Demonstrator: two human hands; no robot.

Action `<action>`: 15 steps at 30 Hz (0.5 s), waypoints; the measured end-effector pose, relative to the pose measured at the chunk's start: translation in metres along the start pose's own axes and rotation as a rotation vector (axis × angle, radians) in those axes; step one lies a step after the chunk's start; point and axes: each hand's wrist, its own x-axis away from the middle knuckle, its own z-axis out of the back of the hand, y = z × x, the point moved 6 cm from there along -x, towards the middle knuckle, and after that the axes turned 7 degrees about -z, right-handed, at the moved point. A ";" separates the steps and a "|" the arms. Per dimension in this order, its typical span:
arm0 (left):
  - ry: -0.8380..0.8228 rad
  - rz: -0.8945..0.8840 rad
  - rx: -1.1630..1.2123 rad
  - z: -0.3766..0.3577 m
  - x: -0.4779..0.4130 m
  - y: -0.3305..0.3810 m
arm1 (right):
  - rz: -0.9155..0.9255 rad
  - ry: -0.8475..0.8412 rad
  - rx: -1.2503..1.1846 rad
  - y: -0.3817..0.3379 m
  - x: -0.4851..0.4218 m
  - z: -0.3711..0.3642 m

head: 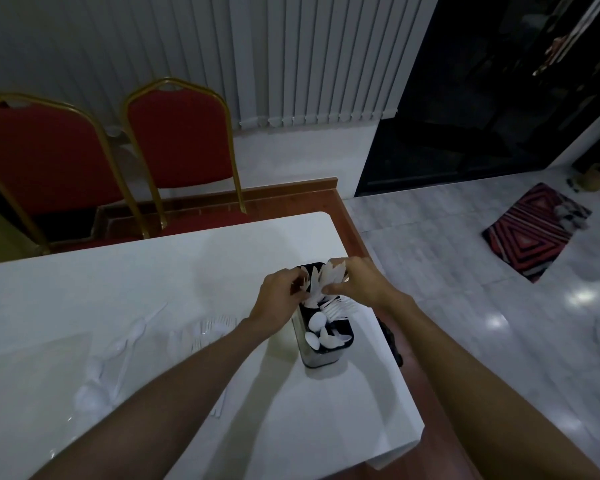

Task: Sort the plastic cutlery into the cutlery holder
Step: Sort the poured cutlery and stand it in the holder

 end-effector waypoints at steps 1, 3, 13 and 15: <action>0.002 -0.006 -0.013 0.001 -0.001 0.000 | 0.005 0.027 -0.021 0.000 0.001 0.001; 0.012 -0.020 -0.025 0.003 -0.001 -0.001 | 0.011 0.110 -0.087 -0.002 0.003 0.007; -0.006 -0.107 0.026 0.000 0.005 0.000 | -0.021 0.107 -0.074 -0.004 0.006 0.005; -0.011 -0.083 0.014 0.001 0.006 -0.005 | -0.008 0.144 -0.130 -0.008 0.012 0.009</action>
